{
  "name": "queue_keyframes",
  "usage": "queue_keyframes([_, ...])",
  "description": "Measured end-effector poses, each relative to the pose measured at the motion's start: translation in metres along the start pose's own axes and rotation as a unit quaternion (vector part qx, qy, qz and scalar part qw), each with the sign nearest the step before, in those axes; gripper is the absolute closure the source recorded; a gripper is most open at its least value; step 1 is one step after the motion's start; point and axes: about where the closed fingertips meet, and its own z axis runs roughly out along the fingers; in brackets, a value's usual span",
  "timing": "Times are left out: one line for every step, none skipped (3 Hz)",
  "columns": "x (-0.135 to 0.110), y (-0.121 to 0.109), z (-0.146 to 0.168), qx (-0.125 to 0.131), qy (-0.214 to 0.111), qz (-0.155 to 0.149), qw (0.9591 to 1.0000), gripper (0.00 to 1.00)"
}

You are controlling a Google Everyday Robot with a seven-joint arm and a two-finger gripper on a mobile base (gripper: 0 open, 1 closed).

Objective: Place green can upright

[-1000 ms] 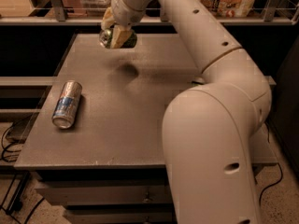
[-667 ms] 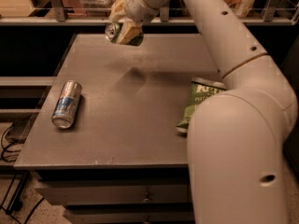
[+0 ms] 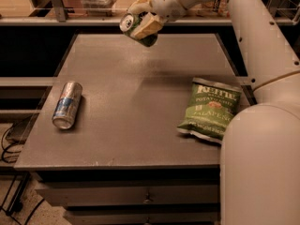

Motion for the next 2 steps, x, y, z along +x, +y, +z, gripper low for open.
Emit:
queue_keyframes([0.0073, 0.0072, -0.0222, 0.002, -0.039, 0.055, 0.9977, 1.00])
queue_keyframes([0.0073, 0.0072, -0.0221, 0.002, -0.040, 0.055, 0.9977, 1.00])
